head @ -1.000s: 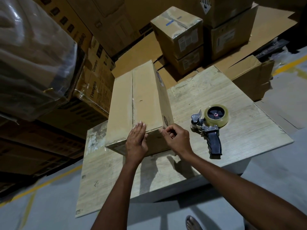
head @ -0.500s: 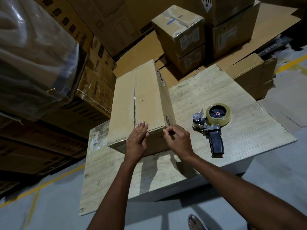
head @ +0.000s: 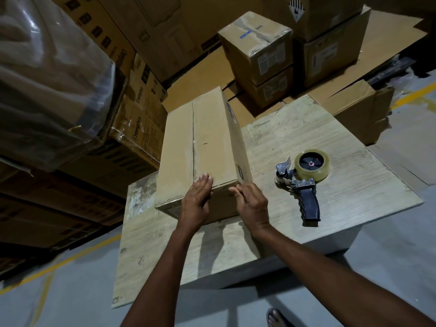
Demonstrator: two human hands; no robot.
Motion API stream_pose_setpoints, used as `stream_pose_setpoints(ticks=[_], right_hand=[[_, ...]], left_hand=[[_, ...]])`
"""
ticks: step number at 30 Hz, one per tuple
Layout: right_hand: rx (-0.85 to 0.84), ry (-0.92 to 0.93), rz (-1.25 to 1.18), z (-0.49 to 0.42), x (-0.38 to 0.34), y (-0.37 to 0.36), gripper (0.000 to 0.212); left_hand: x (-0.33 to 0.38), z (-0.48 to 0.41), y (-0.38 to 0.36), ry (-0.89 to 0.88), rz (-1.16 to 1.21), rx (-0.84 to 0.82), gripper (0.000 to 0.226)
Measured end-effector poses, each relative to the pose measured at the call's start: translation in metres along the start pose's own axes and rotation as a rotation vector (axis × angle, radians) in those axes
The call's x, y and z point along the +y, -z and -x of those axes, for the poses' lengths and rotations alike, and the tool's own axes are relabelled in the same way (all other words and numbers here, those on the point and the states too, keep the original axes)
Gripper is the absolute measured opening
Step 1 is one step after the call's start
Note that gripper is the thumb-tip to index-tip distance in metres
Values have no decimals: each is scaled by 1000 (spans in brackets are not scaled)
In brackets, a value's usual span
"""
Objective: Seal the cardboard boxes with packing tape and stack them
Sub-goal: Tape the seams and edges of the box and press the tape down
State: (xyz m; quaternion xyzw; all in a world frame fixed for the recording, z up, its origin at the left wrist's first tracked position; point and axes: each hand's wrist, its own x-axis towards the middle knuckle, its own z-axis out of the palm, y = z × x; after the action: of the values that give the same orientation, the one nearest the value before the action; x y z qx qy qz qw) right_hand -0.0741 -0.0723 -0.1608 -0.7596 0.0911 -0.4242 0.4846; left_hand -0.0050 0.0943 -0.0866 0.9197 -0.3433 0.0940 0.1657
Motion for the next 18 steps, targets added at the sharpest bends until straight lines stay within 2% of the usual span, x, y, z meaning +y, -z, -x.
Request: stream_pose_setpoints(ticks=[6, 11, 18], right_hand=[[116, -182, -77, 6, -17, -13, 8], [154, -239, -72, 8, -28, -20, 7], [186, -248, 8, 22, -42, -44, 9]], left_hand=[[-9, -3, 12, -41, 25, -125, 86], [-25, -9, 35, -148, 8, -293, 93], [-32, -9, 32, -226, 26, -275, 94]])
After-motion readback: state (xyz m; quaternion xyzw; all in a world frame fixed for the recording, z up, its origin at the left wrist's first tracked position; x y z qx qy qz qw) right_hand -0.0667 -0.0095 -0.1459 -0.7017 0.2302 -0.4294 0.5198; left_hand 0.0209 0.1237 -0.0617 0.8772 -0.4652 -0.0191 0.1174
